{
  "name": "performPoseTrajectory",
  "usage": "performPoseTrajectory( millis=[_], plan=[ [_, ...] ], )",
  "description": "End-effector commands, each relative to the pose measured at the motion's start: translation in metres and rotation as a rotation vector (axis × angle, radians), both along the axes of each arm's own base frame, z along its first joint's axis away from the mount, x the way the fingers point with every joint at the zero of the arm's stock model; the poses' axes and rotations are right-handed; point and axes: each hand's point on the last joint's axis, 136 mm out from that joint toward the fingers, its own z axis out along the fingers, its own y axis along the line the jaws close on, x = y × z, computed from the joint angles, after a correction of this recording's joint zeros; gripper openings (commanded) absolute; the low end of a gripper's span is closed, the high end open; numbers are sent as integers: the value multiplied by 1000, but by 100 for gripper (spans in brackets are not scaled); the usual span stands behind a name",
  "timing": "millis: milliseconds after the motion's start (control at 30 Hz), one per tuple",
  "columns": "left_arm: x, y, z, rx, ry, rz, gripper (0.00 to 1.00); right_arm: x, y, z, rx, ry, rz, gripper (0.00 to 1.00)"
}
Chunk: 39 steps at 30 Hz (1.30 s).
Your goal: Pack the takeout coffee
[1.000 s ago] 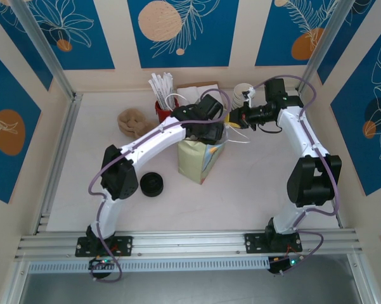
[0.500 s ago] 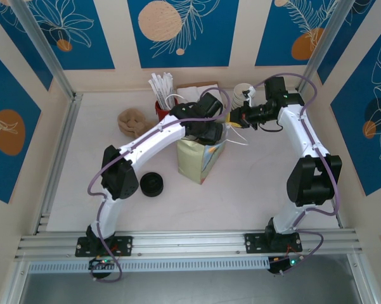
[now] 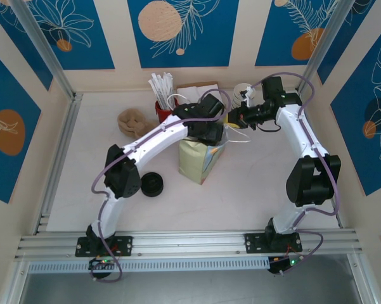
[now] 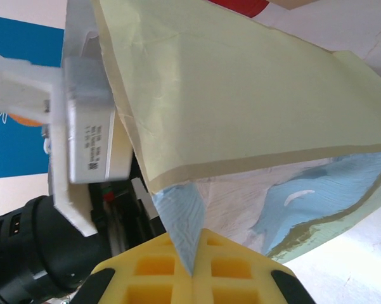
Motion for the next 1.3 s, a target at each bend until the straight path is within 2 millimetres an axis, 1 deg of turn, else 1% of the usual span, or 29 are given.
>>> performPoseTrajectory(
  millis=[0, 133, 267, 367, 500, 667, 867, 1067, 1167, 1267],
  plan=[
    [5, -9, -22, 30, 26, 6, 70, -12, 7, 9, 21, -15, 30, 0],
    [7, -8, -35, 55, 28, 17, 70, -13, 7, 10, 21, -16, 26, 0],
    [6, -5, -55, 102, 40, 18, 70, -13, 6, 11, 26, -10, 16, 0],
    [6, -5, -63, 115, 47, 18, 70, -14, 4, 11, 20, -5, 5, 0],
    [0, -11, -72, 134, 55, -11, 70, -14, -2, 16, 20, -5, -26, 0],
    [-11, -17, -92, 173, 84, -50, 70, -17, -11, 17, 9, 9, -66, 0],
    [-13, -24, -104, 173, 93, -60, 70, -26, -13, 14, 16, 30, -88, 0],
    [-20, -25, -122, 204, 115, -68, 70, -32, -13, 15, 17, 33, -91, 0],
    [-21, -27, -124, 203, 113, -72, 70, -33, -13, 17, 22, 31, -89, 0],
    [-19, -29, -119, 188, 100, -68, 70, -34, -14, 19, 23, 30, -90, 0]
  ],
)
